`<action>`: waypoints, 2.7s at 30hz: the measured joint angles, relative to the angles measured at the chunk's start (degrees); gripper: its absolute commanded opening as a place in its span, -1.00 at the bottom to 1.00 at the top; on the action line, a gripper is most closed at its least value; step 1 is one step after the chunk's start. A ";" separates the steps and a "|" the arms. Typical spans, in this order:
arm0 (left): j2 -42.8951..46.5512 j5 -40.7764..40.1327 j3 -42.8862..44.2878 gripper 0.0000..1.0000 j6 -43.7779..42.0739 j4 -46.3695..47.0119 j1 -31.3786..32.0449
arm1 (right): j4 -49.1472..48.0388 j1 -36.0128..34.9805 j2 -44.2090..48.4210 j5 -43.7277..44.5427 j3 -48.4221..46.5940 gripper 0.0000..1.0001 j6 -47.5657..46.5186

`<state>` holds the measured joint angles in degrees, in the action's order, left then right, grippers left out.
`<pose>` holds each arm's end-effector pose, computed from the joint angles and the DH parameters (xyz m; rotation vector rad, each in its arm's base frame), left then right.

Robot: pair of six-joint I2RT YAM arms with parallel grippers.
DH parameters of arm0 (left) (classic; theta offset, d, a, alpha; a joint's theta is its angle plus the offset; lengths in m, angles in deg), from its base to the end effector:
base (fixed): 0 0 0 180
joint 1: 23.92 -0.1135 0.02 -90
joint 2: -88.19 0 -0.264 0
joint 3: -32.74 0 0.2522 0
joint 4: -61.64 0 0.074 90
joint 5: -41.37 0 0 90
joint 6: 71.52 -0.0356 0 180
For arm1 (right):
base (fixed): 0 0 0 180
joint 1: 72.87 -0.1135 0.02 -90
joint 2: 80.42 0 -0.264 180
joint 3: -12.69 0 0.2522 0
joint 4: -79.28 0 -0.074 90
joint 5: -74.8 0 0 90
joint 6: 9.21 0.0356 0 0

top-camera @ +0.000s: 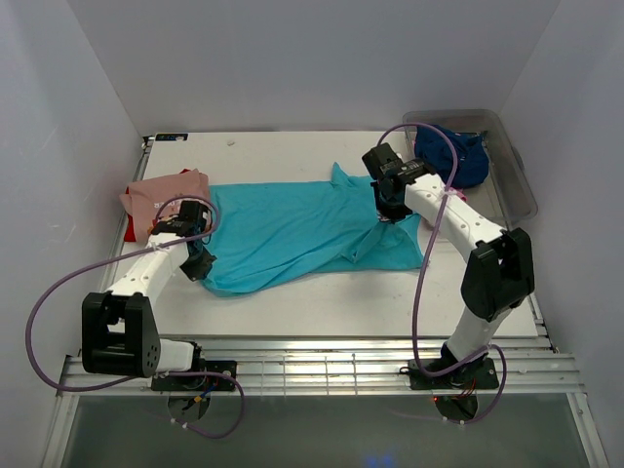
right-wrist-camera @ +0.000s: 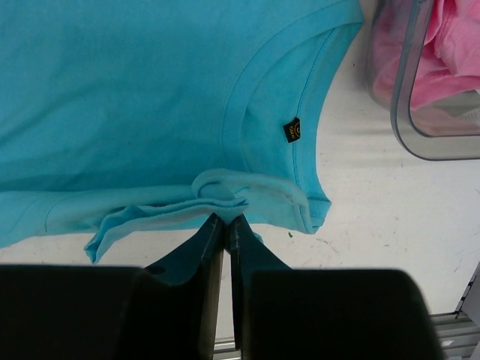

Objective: Fold and stack the t-shirts
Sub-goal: Grap the side of the flattened tshirt closest away from the robot with both arms, then fold the flattened tshirt in 1/3 of the way

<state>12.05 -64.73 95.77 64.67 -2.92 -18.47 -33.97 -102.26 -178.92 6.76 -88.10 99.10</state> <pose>0.2254 -0.0116 0.2069 -1.0213 2.6270 0.2262 0.3177 0.1637 0.2881 -0.1359 2.5743 -0.2210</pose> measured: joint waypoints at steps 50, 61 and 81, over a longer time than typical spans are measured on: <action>-20.15 -2.75 15.41 -1.00 1.20 5.38 -7.56 | -0.15 4.17 -9.68 0.44 -2.43 -0.82 -2.32; -22.56 -1.73 19.98 -1.00 2.38 5.95 -7.61 | -0.52 4.90 -14.38 1.25 -4.46 -0.84 -2.32; -23.34 0.09 21.92 0.60 -0.96 9.05 -7.58 | -2.40 8.04 -21.79 2.62 -11.39 0.07 -3.39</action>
<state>-11.29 -64.64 117.70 63.71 6.12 -26.05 -36.37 -94.22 -200.71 9.38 -99.48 95.71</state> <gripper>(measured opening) 0.788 0.529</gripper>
